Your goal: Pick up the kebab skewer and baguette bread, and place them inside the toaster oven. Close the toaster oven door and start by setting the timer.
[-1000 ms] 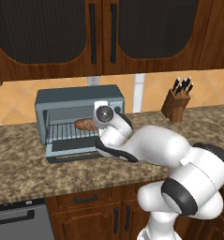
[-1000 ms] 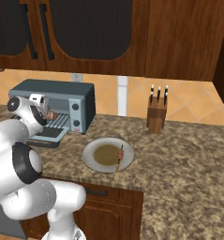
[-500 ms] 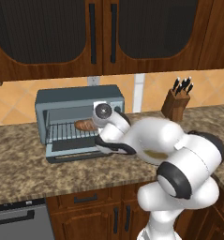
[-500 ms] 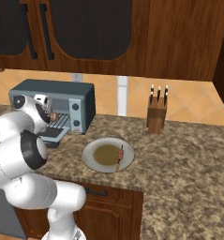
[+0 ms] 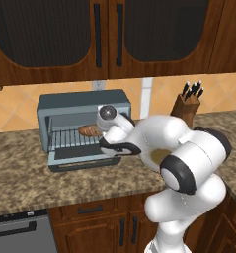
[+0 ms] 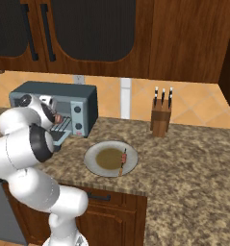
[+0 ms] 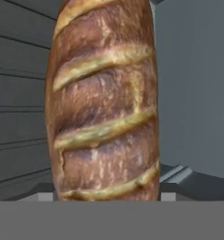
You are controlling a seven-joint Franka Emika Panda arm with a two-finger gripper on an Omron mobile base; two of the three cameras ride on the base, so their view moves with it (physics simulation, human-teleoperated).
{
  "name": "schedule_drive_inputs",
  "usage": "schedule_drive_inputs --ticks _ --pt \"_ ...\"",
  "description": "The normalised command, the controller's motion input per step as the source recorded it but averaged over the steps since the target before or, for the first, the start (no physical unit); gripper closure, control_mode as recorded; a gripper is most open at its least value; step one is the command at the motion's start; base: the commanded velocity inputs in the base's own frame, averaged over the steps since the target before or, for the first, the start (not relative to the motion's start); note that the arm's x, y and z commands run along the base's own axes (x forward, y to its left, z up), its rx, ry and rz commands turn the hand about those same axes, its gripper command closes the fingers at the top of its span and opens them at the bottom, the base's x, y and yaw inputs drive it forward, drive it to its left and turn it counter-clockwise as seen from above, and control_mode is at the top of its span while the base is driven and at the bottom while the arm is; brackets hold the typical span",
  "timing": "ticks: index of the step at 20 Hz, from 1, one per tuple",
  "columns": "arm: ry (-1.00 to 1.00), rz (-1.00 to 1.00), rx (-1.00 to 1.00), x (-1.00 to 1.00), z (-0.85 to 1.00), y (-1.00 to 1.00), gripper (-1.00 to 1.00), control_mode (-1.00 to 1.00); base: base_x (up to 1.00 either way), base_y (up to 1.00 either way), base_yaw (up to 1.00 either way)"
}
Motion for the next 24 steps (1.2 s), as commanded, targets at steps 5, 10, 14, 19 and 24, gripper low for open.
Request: schedule_drive_inputs --ticks 5,10,14,19,24 --pt "0.00 0.00 0.00 0.27 -0.03 0.00 1.00 -1.00 0.00 0.00 0.00" --pt "0.00 0.00 0.00 0.23 -0.15 0.00 1.00 -1.00 0.00 0.00 0.00" --pt "0.00 0.00 0.00 0.13 -0.24 0.00 1.00 -1.00 0.00 0.00 0.00" --pt "0.00 0.00 0.00 0.24 -0.08 0.00 1.00 -1.00 0.00 0.00 0.00" --pt "0.00 0.00 0.00 0.04 0.00 0.00 1.00 -1.00 0.00 0.00 0.00"
